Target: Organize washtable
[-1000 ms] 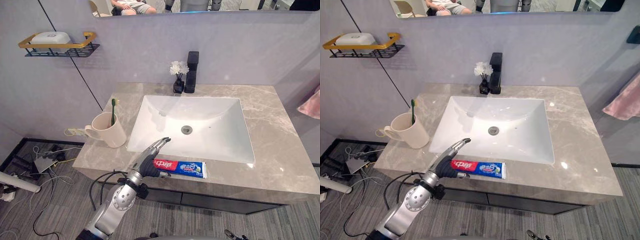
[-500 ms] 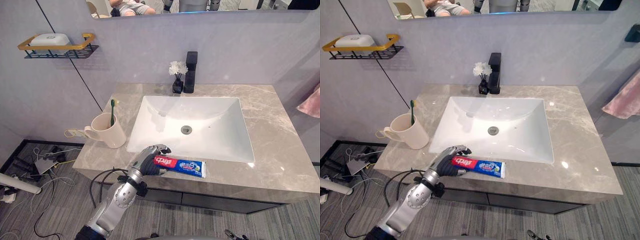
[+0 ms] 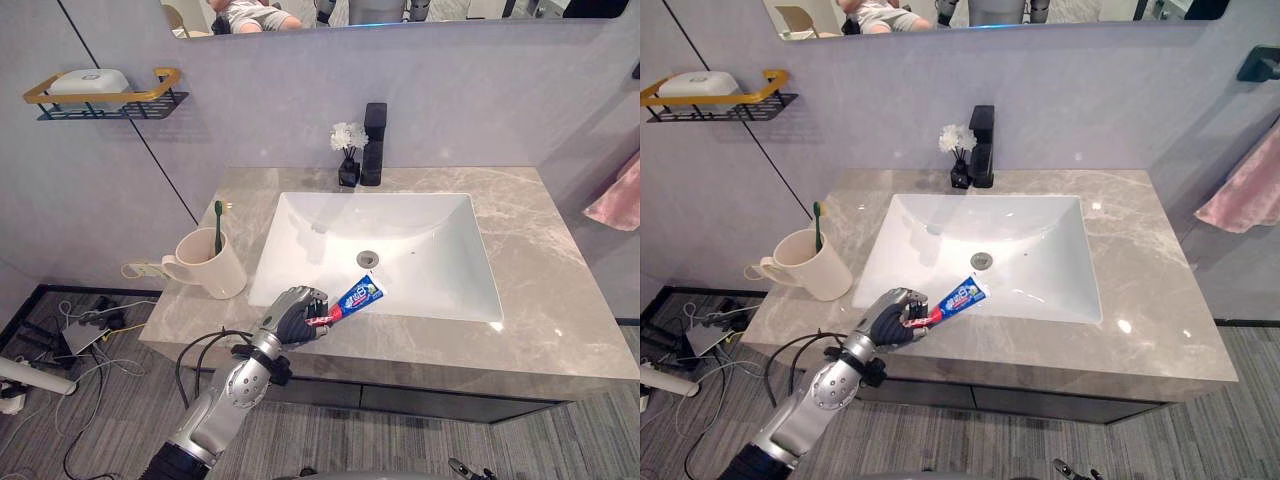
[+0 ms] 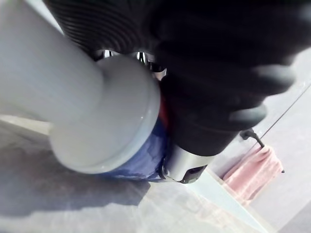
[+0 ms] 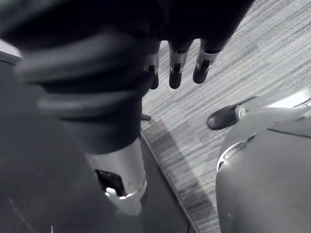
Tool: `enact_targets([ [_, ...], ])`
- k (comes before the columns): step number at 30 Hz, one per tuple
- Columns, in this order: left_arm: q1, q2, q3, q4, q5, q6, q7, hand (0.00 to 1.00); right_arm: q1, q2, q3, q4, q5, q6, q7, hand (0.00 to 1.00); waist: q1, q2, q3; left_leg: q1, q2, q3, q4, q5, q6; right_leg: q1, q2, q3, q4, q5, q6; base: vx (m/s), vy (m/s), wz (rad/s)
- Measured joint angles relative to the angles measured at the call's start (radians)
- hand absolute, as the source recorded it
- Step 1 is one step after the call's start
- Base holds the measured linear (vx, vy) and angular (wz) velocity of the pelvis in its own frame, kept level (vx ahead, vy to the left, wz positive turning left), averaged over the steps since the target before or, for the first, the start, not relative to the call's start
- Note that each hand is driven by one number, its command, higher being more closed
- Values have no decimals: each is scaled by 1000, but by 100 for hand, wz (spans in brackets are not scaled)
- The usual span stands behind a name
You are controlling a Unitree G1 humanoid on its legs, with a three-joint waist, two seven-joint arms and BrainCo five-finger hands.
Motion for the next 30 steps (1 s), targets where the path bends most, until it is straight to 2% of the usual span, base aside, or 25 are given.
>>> enact_targets([
  [5, 0, 0, 2, 0, -6, 1, 1, 100, 1, 0, -2, 0, 11, 0, -2, 0, -1, -1, 0, 0, 0, 2, 0, 0, 0, -1, 0, 3, -1, 1, 0, 0, 0, 0],
  [10, 1, -1, 11, -11, -29, 8, 17, 100, 2, 1, -53, -3, 77, -3, -20, 0, 0, -1, 0, 0, 2, 24, 0, -2, 2, -10, 1, 27, -3, 8, 0, -13, -7, -12],
  [14, 5, -51, 42, -107, -45, 14, 52, 100, 30, 7, -128, -65, 139, -7, -39, 0, 2, -18, -3, -3, 10, 53, 0, -5, 4, -26, 2, 59, 6, 10, 2, -15, -19, -19],
  [18, 6, -113, 85, -221, -54, 15, 82, 100, 74, 15, -179, -265, 169, -16, -82, 0, -1, -34, -6, -1, 13, 76, 11, -14, 4, -39, 3, 83, 21, 10, 2, -23, -11, -19],
  [23, 8, -188, 158, -371, -69, 14, 114, 100, 126, 42, -215, -729, 151, -30, -144, 0, 0, -34, -12, 1, 20, 109, 36, -33, 5, -46, 4, 102, 36, 10, 3, -42, -19, -13],
  [25, 9, -195, 172, -397, -69, 14, 116, 100, 126, 47, -219, -856, 136, -32, -162, 0, 1, -30, -19, -2, 21, 110, 36, -33, 5, -53, 5, 107, 40, 10, 3, -32, -19, -9],
  [26, 9, -200, 179, -411, -69, 14, 116, 100, 127, 49, -220, -975, 123, -33, -176, 0, 0, -30, -28, -1, 21, 112, 36, -33, 4, -53, 5, 107, 40, 10, 3, 0, 0, 0],
  [30, 11, -216, 190, -440, -69, 14, 111, 100, 127, 68, -234, -1208, 97, -54, -179, 0, 0, -34, -45, -2, 27, 113, 39, -35, 1, -54, 9, 107, 41, 10, 3, -7, -16, -1],
])
